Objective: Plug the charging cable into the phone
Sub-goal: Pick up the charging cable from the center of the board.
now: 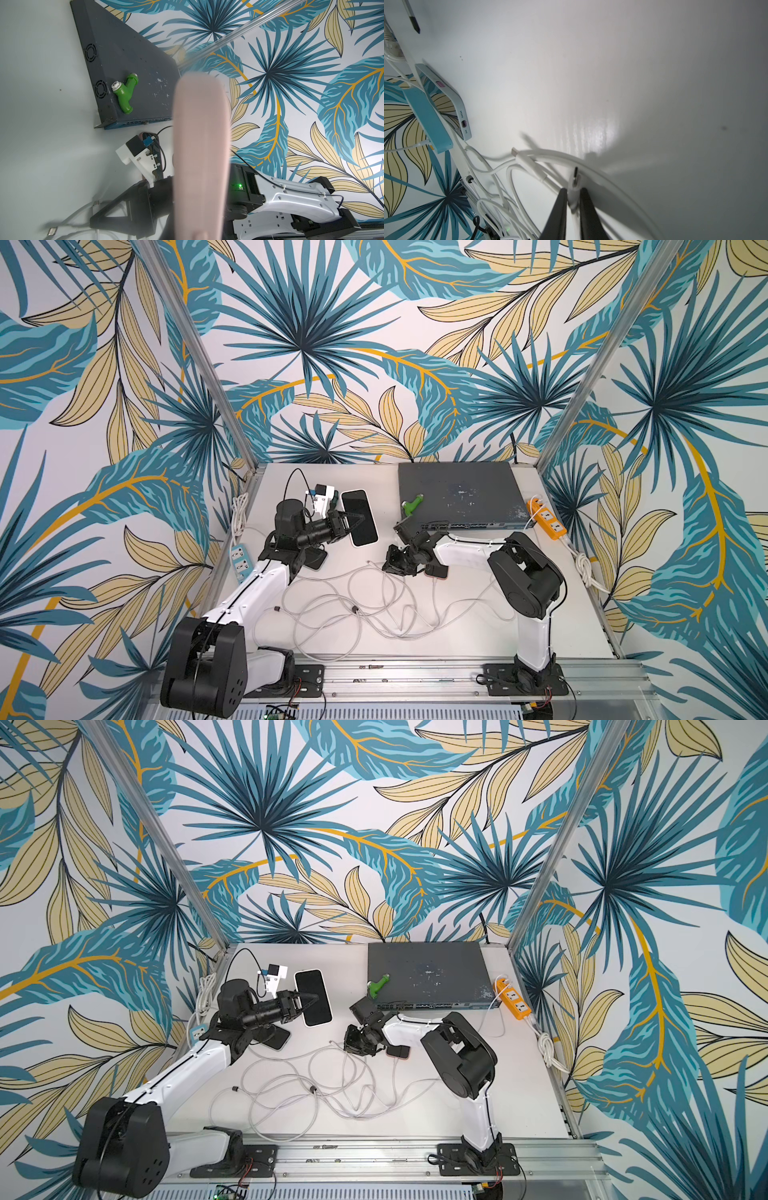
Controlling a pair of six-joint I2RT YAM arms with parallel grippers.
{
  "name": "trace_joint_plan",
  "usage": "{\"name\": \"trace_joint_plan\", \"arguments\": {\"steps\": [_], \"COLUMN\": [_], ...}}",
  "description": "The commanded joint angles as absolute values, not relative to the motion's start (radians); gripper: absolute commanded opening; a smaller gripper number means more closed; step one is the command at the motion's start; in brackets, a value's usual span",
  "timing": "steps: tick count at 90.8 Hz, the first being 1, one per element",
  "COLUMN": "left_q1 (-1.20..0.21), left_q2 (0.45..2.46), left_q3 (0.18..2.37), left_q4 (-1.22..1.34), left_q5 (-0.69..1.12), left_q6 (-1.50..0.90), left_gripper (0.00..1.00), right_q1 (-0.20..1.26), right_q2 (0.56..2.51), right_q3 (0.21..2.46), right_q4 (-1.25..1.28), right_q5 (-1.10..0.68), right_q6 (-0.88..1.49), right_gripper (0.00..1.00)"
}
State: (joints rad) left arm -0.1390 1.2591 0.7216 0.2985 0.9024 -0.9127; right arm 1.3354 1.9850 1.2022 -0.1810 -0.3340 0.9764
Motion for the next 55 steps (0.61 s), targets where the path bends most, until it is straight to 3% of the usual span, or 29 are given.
{"name": "trace_joint_plan", "arguments": {"steps": [1,22,35,55], "left_q1": [-0.132,-0.132,-0.132,-0.13], "left_q2": [1.253,1.262,1.264,1.247], "left_q3": [0.723,0.727,0.728,0.753], "left_q4": [0.356,0.359,0.359,0.366], "left_q5": [0.925,0.923,0.925,0.937], "left_q6": [-0.899,-0.898,-0.896,-0.913], "left_gripper": [0.0,0.0,0.0,0.0], "right_q1": [1.345,1.344,1.341,1.337], "right_q2": [2.01,2.02,2.0,1.801], "right_q3": [1.197,1.211,1.194,1.112], "right_q4": [-0.249,-0.243,-0.199,-0.082], "right_q5": [-0.327,-0.338,-0.335,-0.331], "right_q6": [0.966,0.95,0.935,0.698], "right_gripper": [0.15,0.1,0.0,0.0]}}
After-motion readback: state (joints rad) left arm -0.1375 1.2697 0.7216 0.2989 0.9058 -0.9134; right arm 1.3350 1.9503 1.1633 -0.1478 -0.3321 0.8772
